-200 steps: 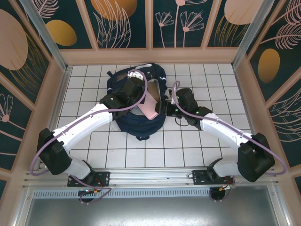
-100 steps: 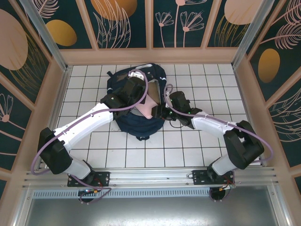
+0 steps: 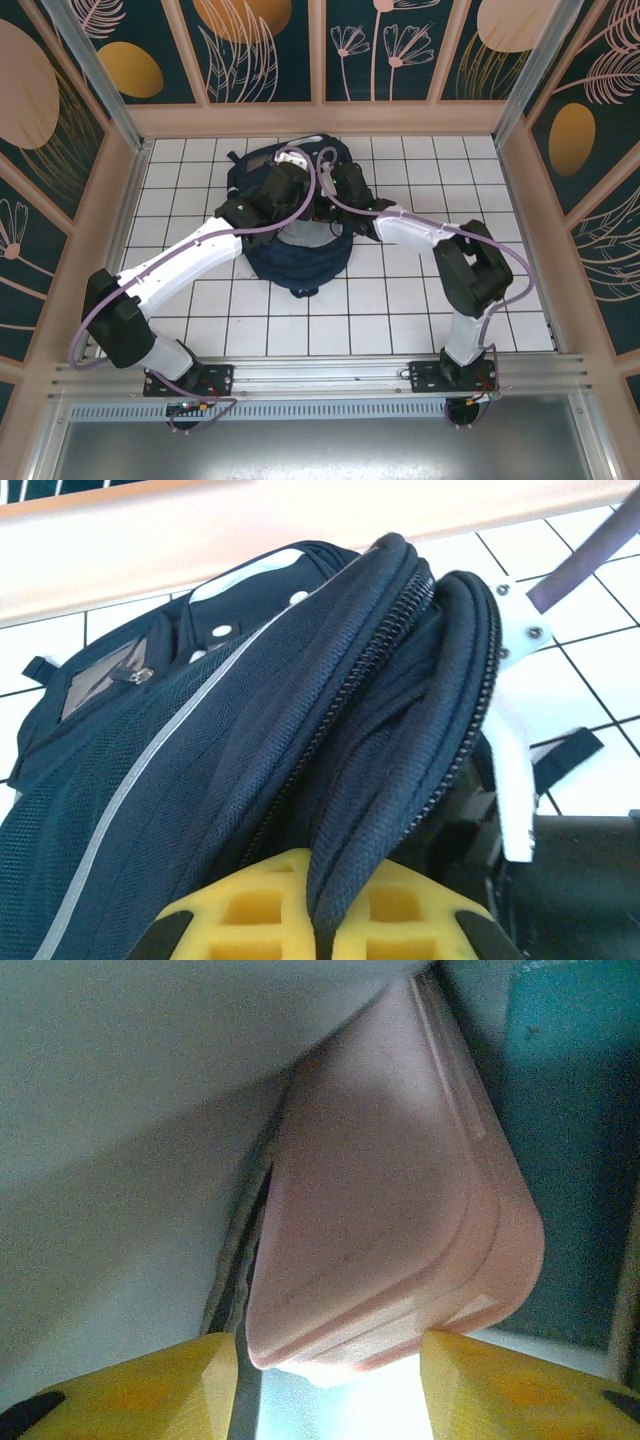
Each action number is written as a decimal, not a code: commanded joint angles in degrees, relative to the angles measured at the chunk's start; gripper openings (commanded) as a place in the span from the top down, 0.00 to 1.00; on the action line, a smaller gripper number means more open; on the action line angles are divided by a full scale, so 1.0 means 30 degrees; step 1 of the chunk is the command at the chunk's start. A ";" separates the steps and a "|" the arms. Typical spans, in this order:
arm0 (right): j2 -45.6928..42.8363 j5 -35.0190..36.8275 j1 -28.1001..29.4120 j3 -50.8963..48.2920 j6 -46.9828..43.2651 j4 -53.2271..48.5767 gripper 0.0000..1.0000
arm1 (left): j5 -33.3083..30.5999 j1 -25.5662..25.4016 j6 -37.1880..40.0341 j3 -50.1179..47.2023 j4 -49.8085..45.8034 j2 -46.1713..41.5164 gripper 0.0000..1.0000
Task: Pack the student bag
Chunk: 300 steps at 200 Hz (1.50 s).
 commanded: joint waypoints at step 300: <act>-0.9484 0.7511 0.3637 -0.9106 -0.0776 0.0212 0.31 | 0.7530 0.5025 -0.5266 -1.4238 1.0328 -0.5758 0.43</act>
